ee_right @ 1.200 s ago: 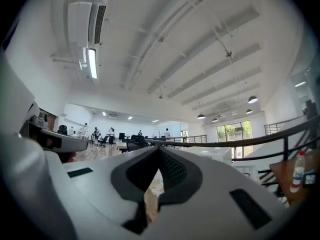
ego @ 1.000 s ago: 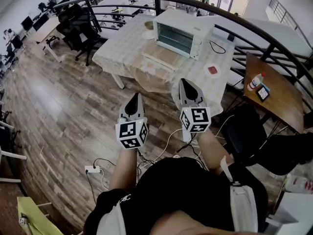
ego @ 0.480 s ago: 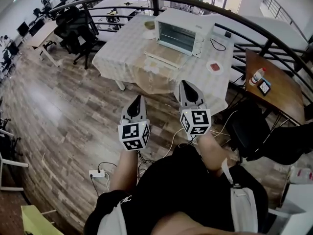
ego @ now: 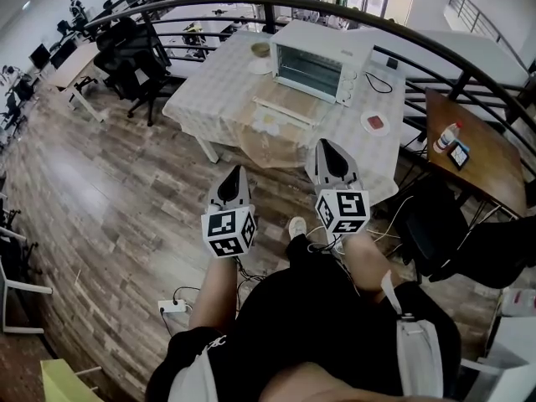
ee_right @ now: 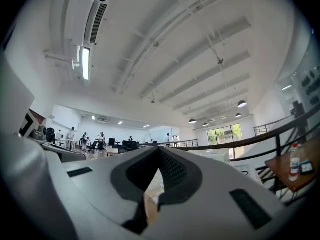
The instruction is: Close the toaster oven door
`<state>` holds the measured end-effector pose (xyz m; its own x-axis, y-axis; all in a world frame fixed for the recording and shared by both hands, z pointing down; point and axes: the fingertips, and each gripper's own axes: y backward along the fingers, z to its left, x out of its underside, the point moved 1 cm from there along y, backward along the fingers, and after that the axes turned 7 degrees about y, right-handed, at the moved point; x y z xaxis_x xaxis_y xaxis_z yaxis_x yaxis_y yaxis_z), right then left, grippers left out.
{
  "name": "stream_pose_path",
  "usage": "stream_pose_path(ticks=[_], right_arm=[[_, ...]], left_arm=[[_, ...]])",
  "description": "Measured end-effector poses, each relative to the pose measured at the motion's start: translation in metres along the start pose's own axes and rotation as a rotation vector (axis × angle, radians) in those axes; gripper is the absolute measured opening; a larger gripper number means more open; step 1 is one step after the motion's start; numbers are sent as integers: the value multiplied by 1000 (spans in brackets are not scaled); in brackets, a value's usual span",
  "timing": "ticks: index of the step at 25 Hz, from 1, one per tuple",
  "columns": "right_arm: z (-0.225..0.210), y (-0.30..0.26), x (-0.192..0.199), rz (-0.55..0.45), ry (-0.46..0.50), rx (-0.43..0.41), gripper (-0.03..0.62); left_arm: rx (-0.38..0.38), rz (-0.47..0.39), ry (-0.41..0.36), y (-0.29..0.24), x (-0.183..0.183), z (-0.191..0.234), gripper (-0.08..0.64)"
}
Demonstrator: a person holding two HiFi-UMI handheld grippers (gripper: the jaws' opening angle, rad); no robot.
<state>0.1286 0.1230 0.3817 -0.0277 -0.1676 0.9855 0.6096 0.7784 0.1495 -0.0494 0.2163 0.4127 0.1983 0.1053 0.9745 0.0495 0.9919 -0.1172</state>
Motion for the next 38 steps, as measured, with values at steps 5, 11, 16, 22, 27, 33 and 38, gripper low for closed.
stream_pose_path(ticks=[5, 11, 16, 22, 27, 33, 38], right_arm=[[-13, -35, 10, 0, -29, 2, 2], [-42, -109, 26, -11, -35, 9, 2], [-69, -178, 27, -27, -21, -8, 2], [-102, -256, 53, 8, -38, -26, 2], [-121, -303, 69, 37, -54, -45, 2], [-120, -328, 85, 69, -53, -40, 2], [-120, -348, 87, 74, -73, 7, 2]], left_arm=[[2, -10, -30, -37, -7, 8, 12], [-5, -1, -50, -114, -13, 24, 12], [-28, -30, -65, -186, -37, 38, 12], [-49, -5, -66, -268, -48, 53, 12], [-46, 19, -64, -317, -53, 60, 12], [11, 53, -56, -357, -47, 69, 12], [82, 72, -63, -392, -51, 84, 12]])
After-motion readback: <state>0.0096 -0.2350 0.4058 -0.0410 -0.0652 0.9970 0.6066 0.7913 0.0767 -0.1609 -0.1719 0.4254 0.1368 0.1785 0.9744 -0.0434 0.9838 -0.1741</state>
